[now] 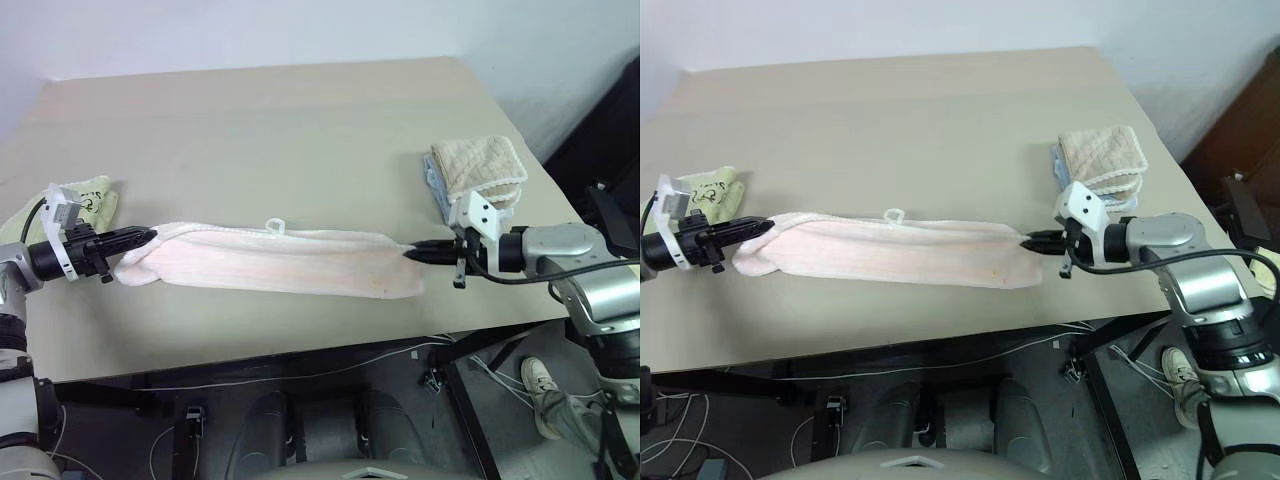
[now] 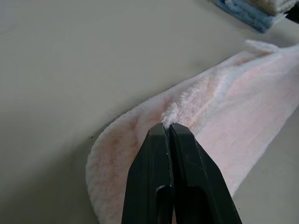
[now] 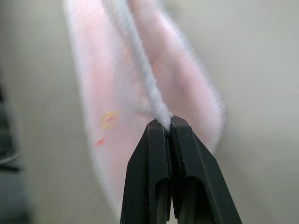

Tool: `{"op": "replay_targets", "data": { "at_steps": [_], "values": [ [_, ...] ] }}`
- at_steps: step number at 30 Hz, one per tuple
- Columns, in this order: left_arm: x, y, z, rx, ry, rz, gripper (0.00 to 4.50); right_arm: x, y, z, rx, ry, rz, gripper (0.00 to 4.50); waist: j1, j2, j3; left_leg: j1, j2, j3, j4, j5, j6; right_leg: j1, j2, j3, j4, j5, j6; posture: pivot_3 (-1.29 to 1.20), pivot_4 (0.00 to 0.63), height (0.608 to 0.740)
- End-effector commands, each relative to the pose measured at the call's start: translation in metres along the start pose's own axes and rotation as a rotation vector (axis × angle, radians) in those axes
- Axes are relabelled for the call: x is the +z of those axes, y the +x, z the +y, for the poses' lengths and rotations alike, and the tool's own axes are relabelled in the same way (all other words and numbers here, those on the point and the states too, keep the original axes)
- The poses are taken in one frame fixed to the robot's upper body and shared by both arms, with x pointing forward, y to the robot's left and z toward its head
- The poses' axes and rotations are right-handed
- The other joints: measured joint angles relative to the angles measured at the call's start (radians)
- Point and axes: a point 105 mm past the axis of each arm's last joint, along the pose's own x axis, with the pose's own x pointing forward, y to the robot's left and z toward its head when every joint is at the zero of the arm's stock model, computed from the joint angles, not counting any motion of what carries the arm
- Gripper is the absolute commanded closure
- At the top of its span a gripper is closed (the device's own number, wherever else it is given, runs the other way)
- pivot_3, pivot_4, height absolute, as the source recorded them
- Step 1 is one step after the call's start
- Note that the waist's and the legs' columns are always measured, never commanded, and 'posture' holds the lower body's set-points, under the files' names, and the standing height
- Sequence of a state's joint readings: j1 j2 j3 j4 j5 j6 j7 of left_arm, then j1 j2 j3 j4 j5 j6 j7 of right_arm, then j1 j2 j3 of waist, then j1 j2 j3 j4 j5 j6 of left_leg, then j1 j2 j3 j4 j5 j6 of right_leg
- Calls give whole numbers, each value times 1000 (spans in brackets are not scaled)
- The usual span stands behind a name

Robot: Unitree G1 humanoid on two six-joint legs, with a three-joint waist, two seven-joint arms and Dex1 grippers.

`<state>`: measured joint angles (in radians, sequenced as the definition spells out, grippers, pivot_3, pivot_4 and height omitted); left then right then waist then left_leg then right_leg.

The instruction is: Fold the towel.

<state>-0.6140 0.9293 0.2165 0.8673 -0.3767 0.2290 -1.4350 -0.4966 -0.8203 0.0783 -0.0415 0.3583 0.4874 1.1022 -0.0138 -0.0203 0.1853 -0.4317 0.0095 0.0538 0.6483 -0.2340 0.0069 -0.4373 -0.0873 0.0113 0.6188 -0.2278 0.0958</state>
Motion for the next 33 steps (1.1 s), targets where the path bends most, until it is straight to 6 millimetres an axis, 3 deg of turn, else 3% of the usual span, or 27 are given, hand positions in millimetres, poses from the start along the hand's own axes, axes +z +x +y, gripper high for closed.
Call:
{"op": "replay_targets", "data": {
  "at_steps": [1,7,8,14,20,22,26,29,33],
  "values": [
    [4,1,5,17,18,-3,4472,6,3,-9,-27,-38,-12,4500,1,0,0,0,0,0,0,0,0,0,1,0,0,0,0,0,150,740],
    [-4,9,5,4,-24,-11,4472,7,10,-19,-57,-13,-28,4500,0,0,0,0,0,2,4,0,0,2,2,-1,2,1,3,0,150,740],
    [-3,11,7,25,-12,-22,4268,13,11,-21,-69,3,-66,4279,0,-1,0,0,0,2,4,0,0,2,2,-1,3,1,3,0,150,740],
    [1,12,9,38,-20,-58,2526,26,13,-20,-59,14,-130,2541,0,-2,0,0,3,1,11,0,0,2,4,-1,10,1,3,0,150,740],
    [10,-7,17,112,2,-109,501,22,7,-20,-68,21,-108,541,-1,-2,0,0,4,-1,15,0,0,3,5,-1,12,1,3,0,150,740],
    [20,-13,21,154,26,-156,23,21,3,-24,-98,50,-115,34,-1,-2,0,0,4,-2,15,0,0,2,5,-1,12,1,3,0,150,740],
    [41,-22,25,213,62,-263,23,15,-8,-22,-115,163,-115,34,2,-2,0,0,4,-2,15,0,0,2,4,-1,12,1,3,0,150,740],
    [50,-24,9,124,64,-280,23,8,-21,-8,-75,358,-106,34,3,-2,0,0,4,-3,15,0,0,3,4,-1,11,1,3,0,150,740],
    [47,-20,-18,5,76,-236,23,1,-35,4,-42,591,-98,34,-4,-2,0,0,4,-2,14,0,0,2,-1,1,11,0,-1,0,150,740]
  ]
}}
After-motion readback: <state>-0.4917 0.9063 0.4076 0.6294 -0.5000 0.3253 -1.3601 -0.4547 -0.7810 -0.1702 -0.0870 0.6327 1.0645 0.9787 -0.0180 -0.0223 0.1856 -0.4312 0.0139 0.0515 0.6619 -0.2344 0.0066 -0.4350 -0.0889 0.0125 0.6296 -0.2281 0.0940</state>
